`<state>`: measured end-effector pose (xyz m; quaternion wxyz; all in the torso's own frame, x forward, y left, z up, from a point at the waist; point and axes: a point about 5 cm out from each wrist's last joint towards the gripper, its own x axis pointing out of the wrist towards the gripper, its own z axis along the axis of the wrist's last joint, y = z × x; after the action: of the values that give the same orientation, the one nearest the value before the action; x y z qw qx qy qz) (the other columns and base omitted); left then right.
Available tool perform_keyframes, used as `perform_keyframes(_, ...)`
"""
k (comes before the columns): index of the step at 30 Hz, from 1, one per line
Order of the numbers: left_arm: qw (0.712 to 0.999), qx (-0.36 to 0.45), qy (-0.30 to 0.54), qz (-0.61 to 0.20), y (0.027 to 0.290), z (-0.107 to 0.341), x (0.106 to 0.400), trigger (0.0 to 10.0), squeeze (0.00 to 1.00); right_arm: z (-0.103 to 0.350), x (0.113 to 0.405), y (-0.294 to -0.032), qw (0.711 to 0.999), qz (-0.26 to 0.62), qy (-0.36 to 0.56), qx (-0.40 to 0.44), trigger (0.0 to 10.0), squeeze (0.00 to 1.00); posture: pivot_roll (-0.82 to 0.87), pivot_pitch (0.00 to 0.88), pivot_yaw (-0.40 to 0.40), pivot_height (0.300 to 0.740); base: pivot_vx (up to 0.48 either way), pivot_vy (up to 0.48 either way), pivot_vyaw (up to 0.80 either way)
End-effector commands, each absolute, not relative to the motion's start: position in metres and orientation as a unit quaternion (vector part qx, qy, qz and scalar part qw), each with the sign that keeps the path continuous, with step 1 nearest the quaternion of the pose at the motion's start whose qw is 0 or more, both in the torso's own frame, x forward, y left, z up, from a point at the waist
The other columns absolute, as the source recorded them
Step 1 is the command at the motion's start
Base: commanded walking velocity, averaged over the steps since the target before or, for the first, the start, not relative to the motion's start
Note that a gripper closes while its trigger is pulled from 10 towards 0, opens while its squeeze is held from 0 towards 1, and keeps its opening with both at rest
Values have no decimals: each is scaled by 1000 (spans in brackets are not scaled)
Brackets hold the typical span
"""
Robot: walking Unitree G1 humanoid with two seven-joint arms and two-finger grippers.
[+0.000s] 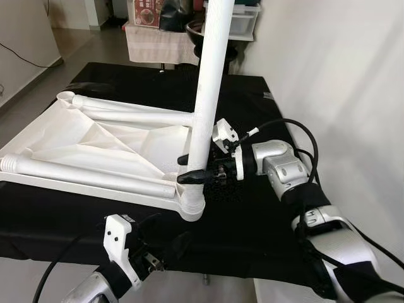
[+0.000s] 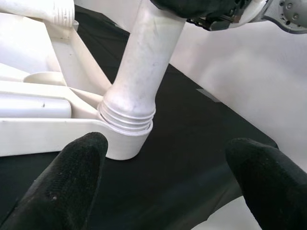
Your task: Building children table
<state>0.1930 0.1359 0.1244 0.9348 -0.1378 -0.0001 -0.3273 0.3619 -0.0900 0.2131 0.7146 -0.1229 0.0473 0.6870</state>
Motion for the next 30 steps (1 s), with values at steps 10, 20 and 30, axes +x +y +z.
perform_keyframes(10,933,-146,6,-330,134,126,184,10000,0,149,370,-133,951,271,135,-62,0,0,-66,109,-110,740,0,0,0)
perform_keyframes(20,929,-146,9,-341,137,126,190,10000,0,117,312,-113,952,248,168,-64,0,0,-108,89,-79,740,0,0,0)
perform_keyframes(30,934,-146,2,-325,137,126,195,10000,0,155,322,-91,938,308,130,-88,10000,1000,-93,71,-97,740,0,0,0)
